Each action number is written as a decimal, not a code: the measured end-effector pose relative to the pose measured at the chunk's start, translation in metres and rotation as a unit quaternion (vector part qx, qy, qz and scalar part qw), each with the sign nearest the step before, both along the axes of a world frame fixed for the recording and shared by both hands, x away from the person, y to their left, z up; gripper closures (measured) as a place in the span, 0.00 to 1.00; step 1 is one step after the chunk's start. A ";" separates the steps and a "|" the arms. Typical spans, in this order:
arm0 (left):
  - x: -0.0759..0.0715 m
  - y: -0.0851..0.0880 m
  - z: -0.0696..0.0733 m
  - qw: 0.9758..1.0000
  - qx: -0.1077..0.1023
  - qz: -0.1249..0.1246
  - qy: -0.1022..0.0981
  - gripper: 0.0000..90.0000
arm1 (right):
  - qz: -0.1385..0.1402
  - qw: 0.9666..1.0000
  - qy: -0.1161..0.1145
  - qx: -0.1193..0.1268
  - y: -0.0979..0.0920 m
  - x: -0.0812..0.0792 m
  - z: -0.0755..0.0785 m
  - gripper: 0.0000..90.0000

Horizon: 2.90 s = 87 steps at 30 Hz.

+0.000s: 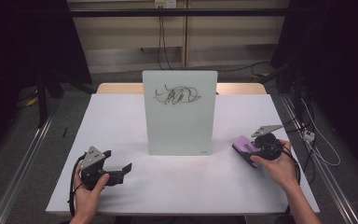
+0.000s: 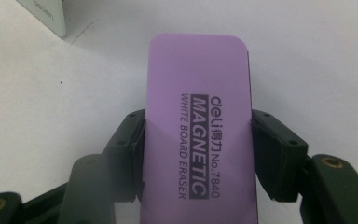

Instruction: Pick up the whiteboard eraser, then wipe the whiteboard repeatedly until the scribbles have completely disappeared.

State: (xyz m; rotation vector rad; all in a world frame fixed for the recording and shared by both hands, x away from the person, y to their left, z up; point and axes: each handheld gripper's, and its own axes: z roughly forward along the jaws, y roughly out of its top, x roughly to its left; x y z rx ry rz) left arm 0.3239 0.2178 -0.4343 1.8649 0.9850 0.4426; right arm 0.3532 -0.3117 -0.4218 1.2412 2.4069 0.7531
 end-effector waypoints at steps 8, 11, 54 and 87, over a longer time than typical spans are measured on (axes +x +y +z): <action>-0.001 0.002 0.000 1.000 0.000 0.003 0.001 0.06 | 0.001 0.999 -0.029 0.023 0.005 -0.004 0.005 0.46; 0.000 0.003 -0.001 1.000 -0.002 0.003 0.004 0.06 | 0.001 0.999 -0.035 0.032 0.006 -0.006 0.007 0.46; -0.002 0.005 0.002 1.000 0.001 -0.001 -0.002 0.06 | 0.095 0.983 -0.143 0.071 0.049 -0.031 0.038 0.46; 0.002 0.001 0.000 1.000 0.006 -0.011 0.004 0.06 | 0.145 0.955 -0.236 0.103 0.099 -0.009 0.094 0.46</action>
